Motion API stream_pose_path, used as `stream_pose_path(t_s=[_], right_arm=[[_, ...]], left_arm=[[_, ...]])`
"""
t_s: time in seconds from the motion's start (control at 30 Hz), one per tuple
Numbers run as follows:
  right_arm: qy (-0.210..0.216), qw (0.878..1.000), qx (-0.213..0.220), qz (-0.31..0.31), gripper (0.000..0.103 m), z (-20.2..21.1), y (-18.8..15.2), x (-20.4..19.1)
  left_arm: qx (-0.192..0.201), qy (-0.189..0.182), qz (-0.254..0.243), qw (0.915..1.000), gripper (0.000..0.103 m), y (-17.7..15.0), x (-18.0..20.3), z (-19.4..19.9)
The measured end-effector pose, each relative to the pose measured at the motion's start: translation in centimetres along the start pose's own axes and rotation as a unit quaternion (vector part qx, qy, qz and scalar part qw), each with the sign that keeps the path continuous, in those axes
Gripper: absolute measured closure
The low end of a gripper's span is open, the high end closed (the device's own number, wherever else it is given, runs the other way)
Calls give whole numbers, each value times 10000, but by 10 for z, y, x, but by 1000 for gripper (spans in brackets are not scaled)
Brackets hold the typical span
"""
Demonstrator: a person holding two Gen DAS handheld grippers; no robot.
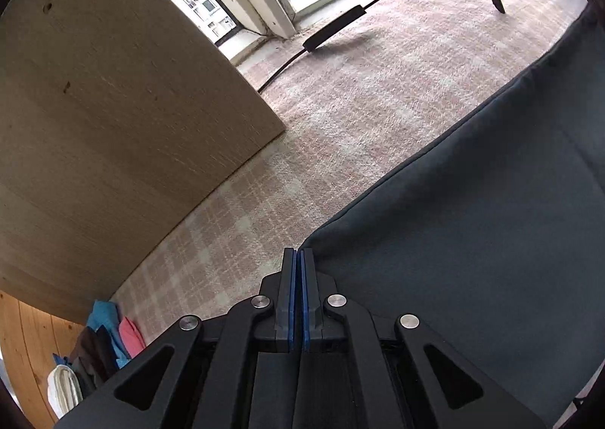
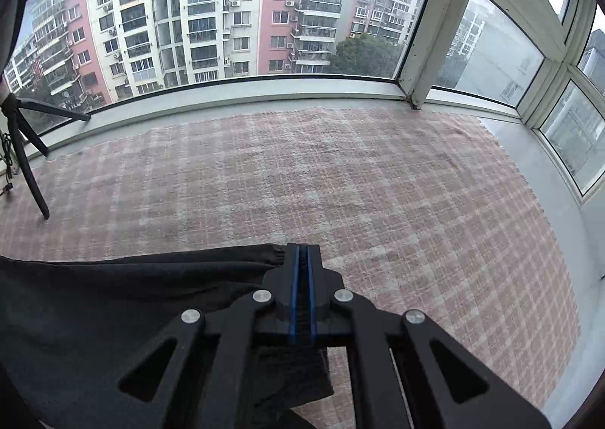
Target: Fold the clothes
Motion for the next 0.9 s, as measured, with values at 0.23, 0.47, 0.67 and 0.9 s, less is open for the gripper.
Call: stream_pose_path(t_s=[0.23,0.47,0.67,0.9], right_arm=[[247,9989,-382,-147,95,13,-12,20],[1903,9792,-88,-703,89,122,-28,39],[2661,9633,-14,-355,77,208,-103,34],[2897,9548,-645,184,58,251,-236,32]], left_arm=[[235,310,447,9982,96,-38,-38,68],[484,638,978,9920,89,-129,-47,165],[666,281,1187,9903,89,-199,16,212],[690,-650,1280,9872,89,-227,94,213]])
Point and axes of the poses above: each gripper's, at about its wrist camera, not at the fingertips, and z roughly against the way its jaws point, x to its right, y to its top, the point moved 3 cm from there along -z, roughly the way its jaws point, and after that the axes turned 11 degrees about -z, right-handed, at the moved point
